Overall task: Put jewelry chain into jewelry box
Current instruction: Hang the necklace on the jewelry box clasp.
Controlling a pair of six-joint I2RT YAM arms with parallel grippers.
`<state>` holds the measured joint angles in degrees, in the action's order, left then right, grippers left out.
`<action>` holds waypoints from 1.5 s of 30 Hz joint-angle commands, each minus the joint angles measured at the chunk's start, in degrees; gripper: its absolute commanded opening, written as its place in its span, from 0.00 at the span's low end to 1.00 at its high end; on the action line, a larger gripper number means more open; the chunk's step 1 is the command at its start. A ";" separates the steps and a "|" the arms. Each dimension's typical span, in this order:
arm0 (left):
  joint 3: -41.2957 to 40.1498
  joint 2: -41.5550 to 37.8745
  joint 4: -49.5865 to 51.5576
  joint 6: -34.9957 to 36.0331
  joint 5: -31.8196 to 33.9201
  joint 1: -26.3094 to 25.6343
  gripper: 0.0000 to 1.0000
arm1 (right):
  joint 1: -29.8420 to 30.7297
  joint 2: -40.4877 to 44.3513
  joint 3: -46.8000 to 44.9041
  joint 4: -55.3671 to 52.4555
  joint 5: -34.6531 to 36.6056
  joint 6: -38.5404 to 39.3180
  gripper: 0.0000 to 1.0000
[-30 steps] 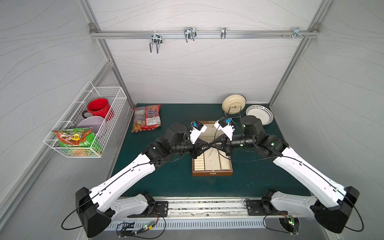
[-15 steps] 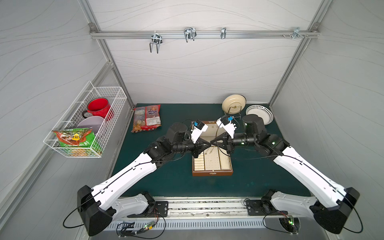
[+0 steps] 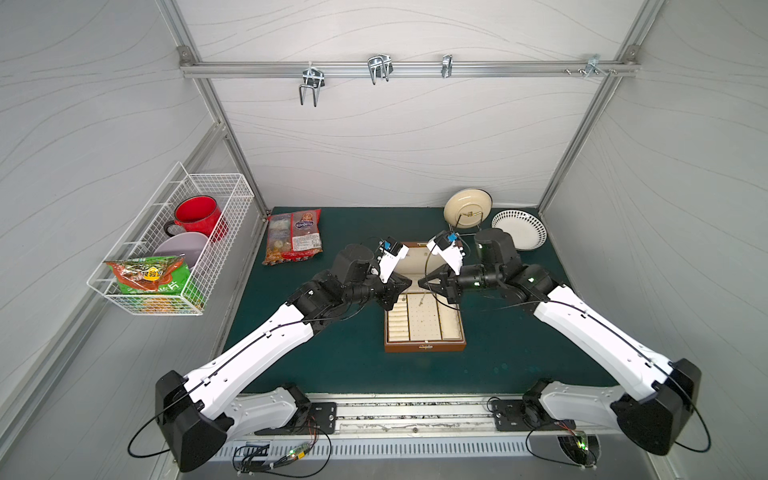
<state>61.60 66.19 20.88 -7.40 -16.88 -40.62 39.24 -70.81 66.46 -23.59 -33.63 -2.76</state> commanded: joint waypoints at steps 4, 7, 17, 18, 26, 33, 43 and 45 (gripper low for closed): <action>3.19 3.03 -0.63 2.09 2.77 2.62 0.00 | -0.62 -4.48 0.13 5.34 4.19 1.71 0.02; 3.21 4.44 -1.44 2.88 3.12 4.13 0.00 | -1.47 -7.45 0.76 6.66 4.73 1.53 0.01; 4.36 10.35 -4.46 4.75 3.85 7.52 0.00 | -3.61 -15.41 3.91 10.59 6.48 1.51 0.05; 4.55 11.04 -4.72 4.75 3.87 7.94 0.00 | -4.01 -16.48 4.36 10.81 6.36 1.41 0.04; 7.91 17.12 -6.62 5.60 3.00 10.38 0.00 | -6.49 -23.99 8.75 11.61 5.15 0.55 0.03; 10.13 21.51 -7.49 4.90 2.34 11.39 0.00 | -8.29 -27.19 11.76 10.63 4.56 -0.62 0.03; 12.54 25.09 -7.69 2.83 2.01 11.57 0.00 | -8.77 -27.72 11.83 9.81 5.37 -1.48 0.05; 12.78 25.41 -7.70 2.04 2.01 11.61 0.00 | -8.79 -27.72 11.69 9.97 5.53 -2.34 0.05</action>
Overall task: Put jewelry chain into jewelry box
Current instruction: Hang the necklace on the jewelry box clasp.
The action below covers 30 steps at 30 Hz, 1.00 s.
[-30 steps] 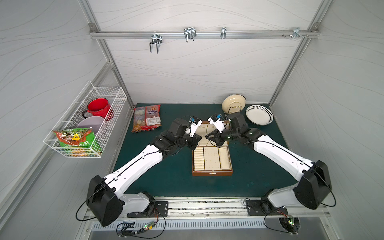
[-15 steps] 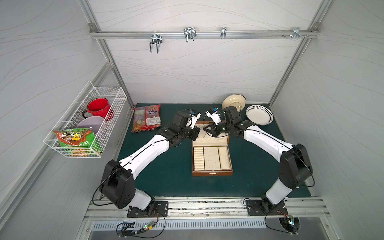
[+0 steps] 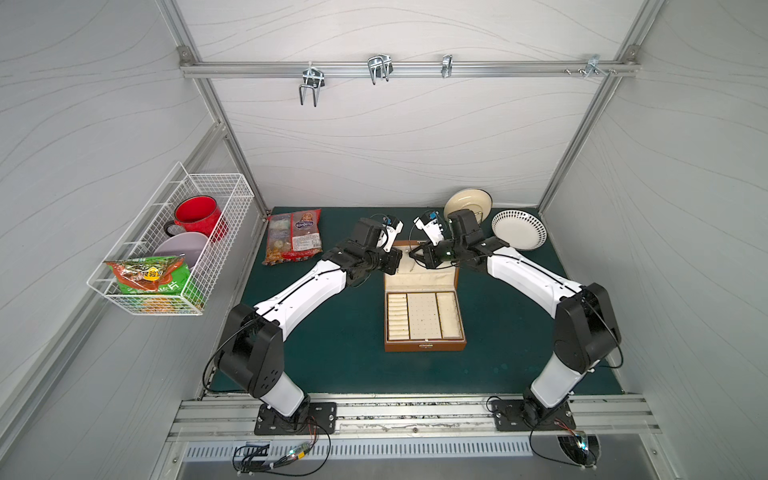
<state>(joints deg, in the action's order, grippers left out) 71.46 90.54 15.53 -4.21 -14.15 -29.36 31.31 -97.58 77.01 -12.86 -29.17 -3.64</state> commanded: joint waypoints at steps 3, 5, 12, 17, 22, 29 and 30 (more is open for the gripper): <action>3.69 1.61 -1.80 -2.94 -1.20 0.31 0.00 | -0.87 -0.93 1.21 -1.07 1.38 -2.80 0.05; 3.80 1.78 -1.86 -4.52 -1.38 0.28 0.00 | -0.84 -0.64 1.00 -0.99 1.71 -3.84 0.05; 3.42 2.13 -2.16 -7.22 -0.54 0.29 0.00 | -0.20 -0.42 0.83 -1.99 5.19 -5.17 0.06; 3.59 2.21 -2.35 -8.98 0.11 0.23 0.00 | 0.74 -0.79 1.47 -2.59 7.45 -6.75 0.08; 3.11 2.10 -2.83 -9.91 2.70 -0.46 0.00 | 2.13 -0.55 1.13 -2.57 11.97 -7.50 0.08; 2.67 2.35 -3.48 -11.61 7.63 -1.86 0.00 | 3.80 0.57 -0.15 -1.03 19.25 -9.55 0.08; 2.56 2.41 -3.55 -11.73 8.02 -1.90 0.00 | 3.84 0.55 -0.22 -0.88 19.42 -9.75 0.08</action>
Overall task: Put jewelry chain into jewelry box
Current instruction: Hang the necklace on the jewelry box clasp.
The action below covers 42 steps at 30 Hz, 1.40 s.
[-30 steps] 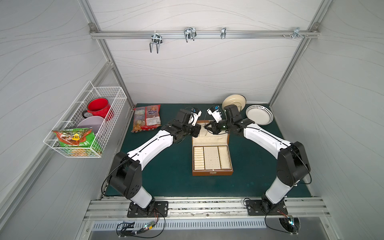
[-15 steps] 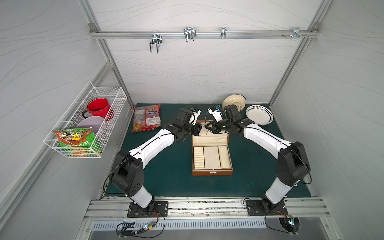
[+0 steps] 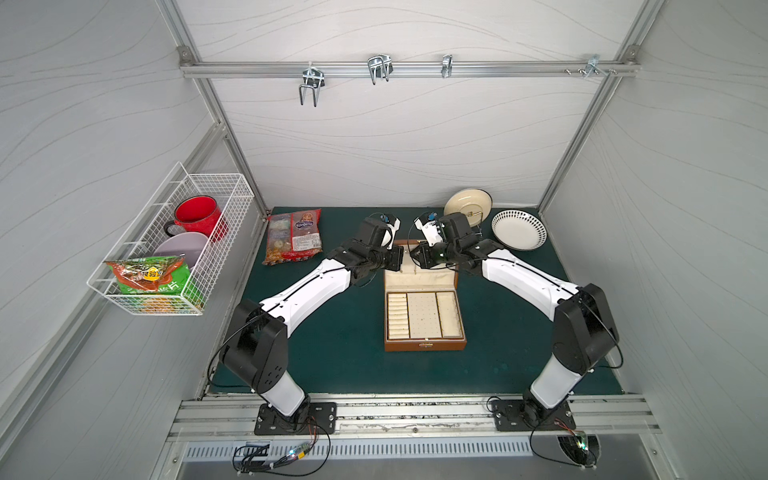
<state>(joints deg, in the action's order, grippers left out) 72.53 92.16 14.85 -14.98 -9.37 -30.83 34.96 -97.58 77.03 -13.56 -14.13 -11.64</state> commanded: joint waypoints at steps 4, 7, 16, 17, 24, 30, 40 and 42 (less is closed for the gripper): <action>1.36 1.31 -3.15 -1.52 3.58 -0.74 0.00 | 0.52 -0.29 0.64 -1.07 4.63 -2.47 0.09; 1.61 1.72 -3.57 -1.88 4.03 -1.01 0.00 | 0.78 -0.47 0.71 -1.00 5.19 -3.31 0.09; 2.72 3.05 -3.18 -3.05 5.60 -1.80 0.00 | 2.02 -1.24 2.02 -1.51 6.56 -3.89 0.10; 2.90 3.27 -2.88 -3.23 5.62 -1.81 0.00 | 2.03 -1.37 2.14 -1.69 6.63 -4.04 0.10; 3.22 4.10 -2.54 -3.82 5.45 -1.88 0.00 | 2.16 -1.91 1.89 -2.01 6.59 -4.78 0.10; 2.61 4.16 -2.52 -4.22 5.15 -1.80 0.00 | 2.15 -1.97 1.28 -2.21 6.78 -5.05 0.11; 1.09 2.93 -2.65 -4.62 4.34 -1.94 0.00 | 2.12 -0.77 -0.49 -1.74 6.83 -4.70 0.14; 1.09 2.57 -2.38 -4.62 4.36 -1.95 0.00 | 2.07 -0.49 -0.70 -1.69 6.48 -4.82 0.11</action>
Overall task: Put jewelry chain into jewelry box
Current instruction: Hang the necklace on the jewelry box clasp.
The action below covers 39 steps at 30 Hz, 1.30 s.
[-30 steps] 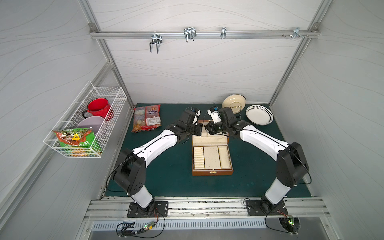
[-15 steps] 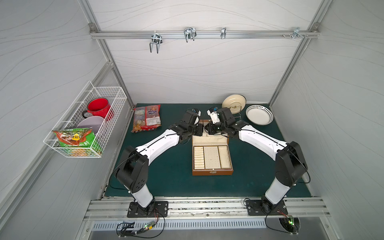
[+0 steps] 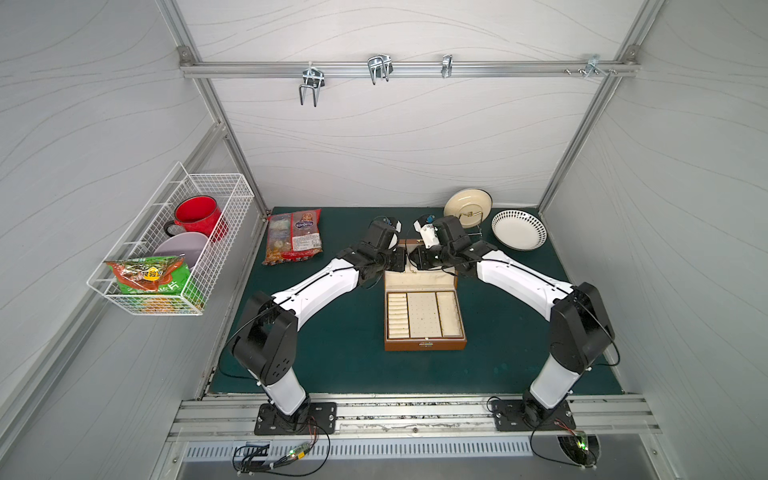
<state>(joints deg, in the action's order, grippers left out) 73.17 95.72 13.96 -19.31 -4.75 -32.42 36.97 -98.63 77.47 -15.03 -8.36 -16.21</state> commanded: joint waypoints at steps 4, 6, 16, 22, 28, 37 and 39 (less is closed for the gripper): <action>1.10 -1.57 -0.86 -0.22 -0.17 -0.28 0.00 | -0.37 1.88 -0.88 0.40 -2.89 -1.40 0.08; 1.23 -1.52 -0.73 -0.12 -0.24 -0.32 0.00 | -0.39 2.59 -0.81 0.98 -4.56 -1.62 0.07; 1.01 -1.44 -0.57 -0.15 -0.72 -0.30 0.00 | -0.39 5.61 -9.99 5.26 0.27 -0.65 0.24; 0.68 -1.79 -0.58 -0.20 -0.61 -0.34 0.00 | -0.32 6.10 -14.36 9.95 1.38 -0.34 0.27; 0.79 -1.78 -0.43 -0.21 -0.68 -0.30 0.00 | 0.14 3.71 -13.58 10.21 1.73 0.74 0.29; 1.80 -3.37 2.30 -0.23 -0.94 -0.33 0.00 | 0.55 4.30 -13.84 10.20 1.76 0.64 0.29; 2.52 -3.94 3.40 -0.22 -1.31 -0.40 0.00 | 0.50 4.49 -13.71 10.16 1.61 0.51 0.29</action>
<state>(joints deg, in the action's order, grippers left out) 73.17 94.21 16.71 -19.33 -5.78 -32.80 37.06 -93.49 63.96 -5.08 -7.42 -16.45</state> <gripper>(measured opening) 0.042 0.285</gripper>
